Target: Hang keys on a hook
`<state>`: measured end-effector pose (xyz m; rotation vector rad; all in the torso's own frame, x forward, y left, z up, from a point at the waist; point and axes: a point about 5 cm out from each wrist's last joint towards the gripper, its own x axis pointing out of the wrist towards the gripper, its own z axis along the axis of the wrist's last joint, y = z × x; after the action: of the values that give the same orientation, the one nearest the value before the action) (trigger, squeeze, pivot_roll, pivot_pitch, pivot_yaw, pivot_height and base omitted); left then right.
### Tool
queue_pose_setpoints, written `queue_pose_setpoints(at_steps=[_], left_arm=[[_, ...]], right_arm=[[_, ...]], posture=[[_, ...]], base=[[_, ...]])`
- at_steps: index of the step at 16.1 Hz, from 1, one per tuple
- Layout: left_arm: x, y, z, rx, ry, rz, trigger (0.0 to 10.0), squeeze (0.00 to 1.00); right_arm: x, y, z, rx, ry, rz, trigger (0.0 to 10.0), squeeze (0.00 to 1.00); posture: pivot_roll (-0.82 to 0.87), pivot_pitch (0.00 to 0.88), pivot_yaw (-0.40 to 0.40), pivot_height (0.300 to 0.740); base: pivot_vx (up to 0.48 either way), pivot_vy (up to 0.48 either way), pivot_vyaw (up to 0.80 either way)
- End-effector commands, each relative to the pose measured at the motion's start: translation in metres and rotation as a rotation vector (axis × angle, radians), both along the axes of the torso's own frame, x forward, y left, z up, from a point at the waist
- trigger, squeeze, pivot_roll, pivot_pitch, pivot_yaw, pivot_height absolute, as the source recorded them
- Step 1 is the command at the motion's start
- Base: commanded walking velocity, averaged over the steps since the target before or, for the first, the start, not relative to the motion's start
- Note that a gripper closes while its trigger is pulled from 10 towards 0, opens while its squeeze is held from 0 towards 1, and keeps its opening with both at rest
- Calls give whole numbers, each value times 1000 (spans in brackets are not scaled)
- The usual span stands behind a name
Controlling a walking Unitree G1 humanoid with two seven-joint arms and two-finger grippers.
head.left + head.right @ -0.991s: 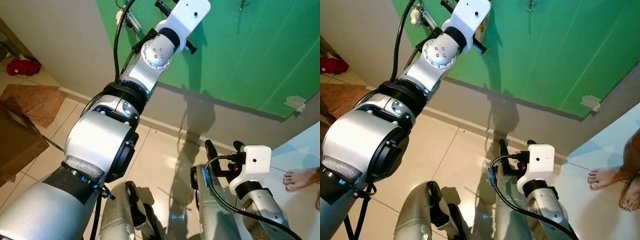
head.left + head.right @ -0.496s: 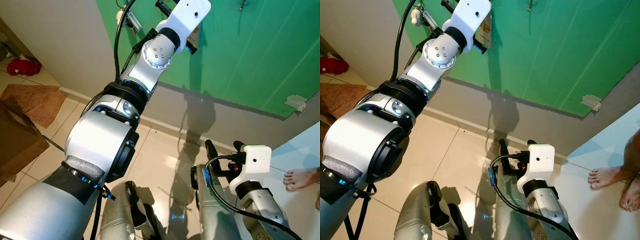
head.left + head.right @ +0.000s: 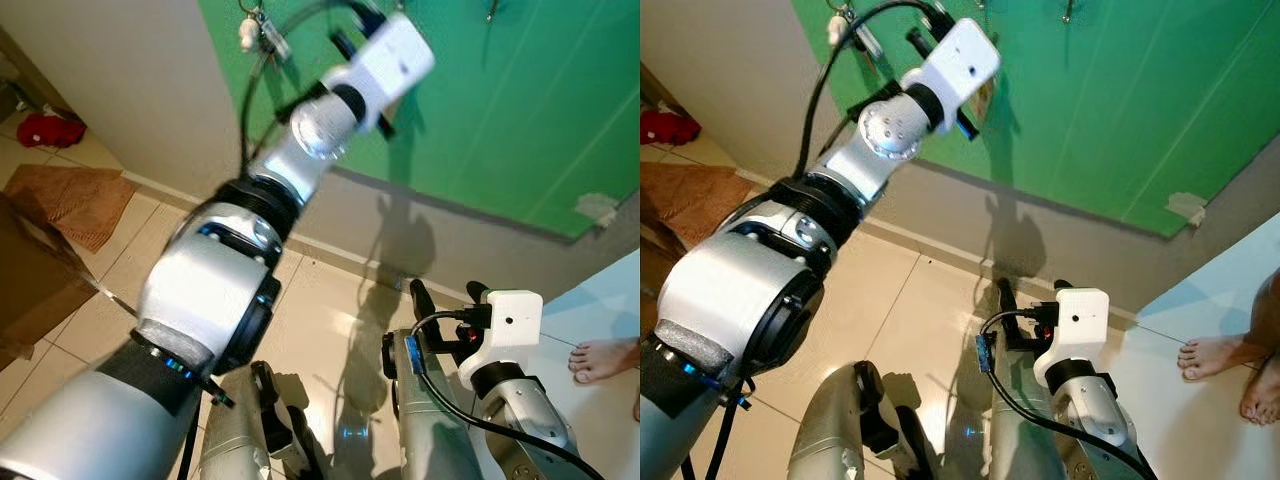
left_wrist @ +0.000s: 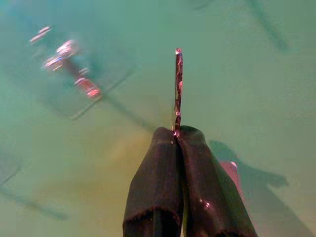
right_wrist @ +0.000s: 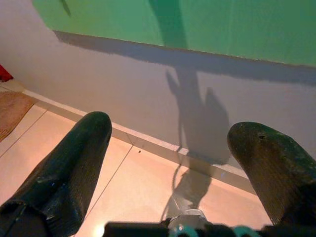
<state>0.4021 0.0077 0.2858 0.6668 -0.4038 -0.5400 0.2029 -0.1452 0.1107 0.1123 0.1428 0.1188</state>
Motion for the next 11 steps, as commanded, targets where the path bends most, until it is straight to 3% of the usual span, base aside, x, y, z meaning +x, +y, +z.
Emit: queue_pose_setpoints(at_steps=[1, 4, 8, 11], left_arm=[[-1, 0, -3, 32, -3, -14, 0, 0], [-1, 0, -3, 31, -10, -15, 0, 0], [6, 20, 10, -194, -2, 91, 0, 0], [8, 27, 2, -267, 36, 127, 0, 0]], right_arm=[[-2, 0, -3, 4, 15, 0, 10000, 0], [-2, -1, -3, 3, 16, -1, 10000, 0], [-2, -1, -4, 6, 16, -6, 10000, 0], [-2, -2, -5, 5, 19, -4, 10000, 0]], posture=[[-453, 256, 128, 592], [-453, 256, 128, 592], [-455, 250, 135, 592], [-450, 242, 132, 592]], base=[[0, 0, 0], [0, 0, 0], [0, 0, 0], [0, 0, 0]])
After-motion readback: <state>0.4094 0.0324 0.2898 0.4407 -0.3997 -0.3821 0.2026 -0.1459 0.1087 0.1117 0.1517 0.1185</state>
